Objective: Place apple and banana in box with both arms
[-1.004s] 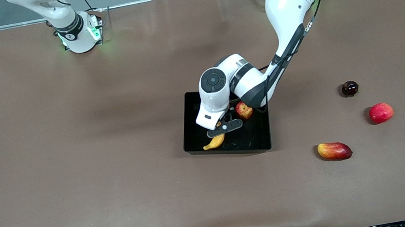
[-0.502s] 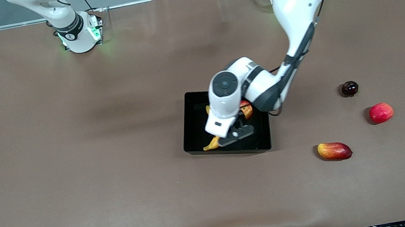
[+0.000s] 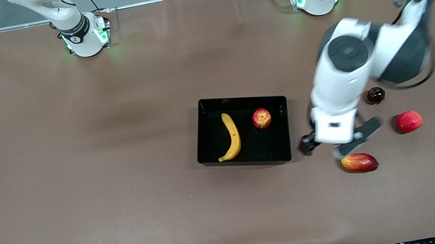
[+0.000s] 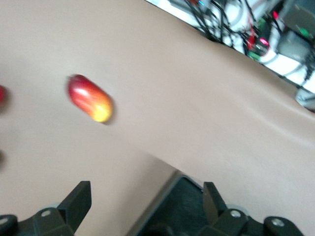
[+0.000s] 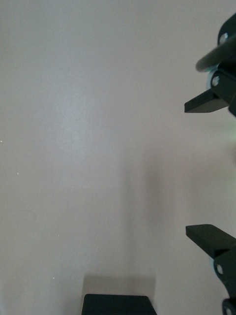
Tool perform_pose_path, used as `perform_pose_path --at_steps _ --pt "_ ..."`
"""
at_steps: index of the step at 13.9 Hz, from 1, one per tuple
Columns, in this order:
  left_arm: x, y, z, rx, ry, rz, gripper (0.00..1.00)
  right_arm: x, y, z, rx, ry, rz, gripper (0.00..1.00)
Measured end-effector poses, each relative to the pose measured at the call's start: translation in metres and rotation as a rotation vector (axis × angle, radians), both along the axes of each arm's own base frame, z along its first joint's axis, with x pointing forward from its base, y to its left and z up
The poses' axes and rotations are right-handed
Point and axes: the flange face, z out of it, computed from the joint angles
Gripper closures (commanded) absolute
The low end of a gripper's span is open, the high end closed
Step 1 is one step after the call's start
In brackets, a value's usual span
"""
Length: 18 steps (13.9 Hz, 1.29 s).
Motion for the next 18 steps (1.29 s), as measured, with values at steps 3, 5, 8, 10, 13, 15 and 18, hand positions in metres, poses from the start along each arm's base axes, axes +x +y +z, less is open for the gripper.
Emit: perform_pose_path --at_steps 3,5,8,10,13,15,18 --pt "-0.013 0.044 0.056 0.016 0.017 -0.031 0.0 0.0 0.0 0.0 0.001 0.0 0.0 0.0" --pt "-0.019 0.082 0.085 0.004 0.036 -0.049 0.0 0.0 0.0 0.0 0.001 0.0 0.0 0.0" --pt "-0.024 0.122 0.108 0.032 0.046 -0.138 0.0 0.0 0.0 0.0 0.001 0.0 0.0 0.0" --pt "-0.031 0.138 0.119 0.046 0.066 -0.198 0.0 0.0 0.0 0.0 0.002 0.0 0.0 0.0" --pt "-0.047 0.171 0.14 0.052 0.112 -0.268 0.0 0.0 0.0 0.0 0.002 0.0 0.0 0.0" --pt "-0.064 0.195 0.155 0.038 0.152 -0.331 0.0 0.0 0.0 0.0 0.002 0.0 0.0 0.0" --pt "-0.086 0.225 0.163 0.024 0.175 -0.379 0.0 0.0 0.0 0.0 0.002 0.0 0.0 0.0"
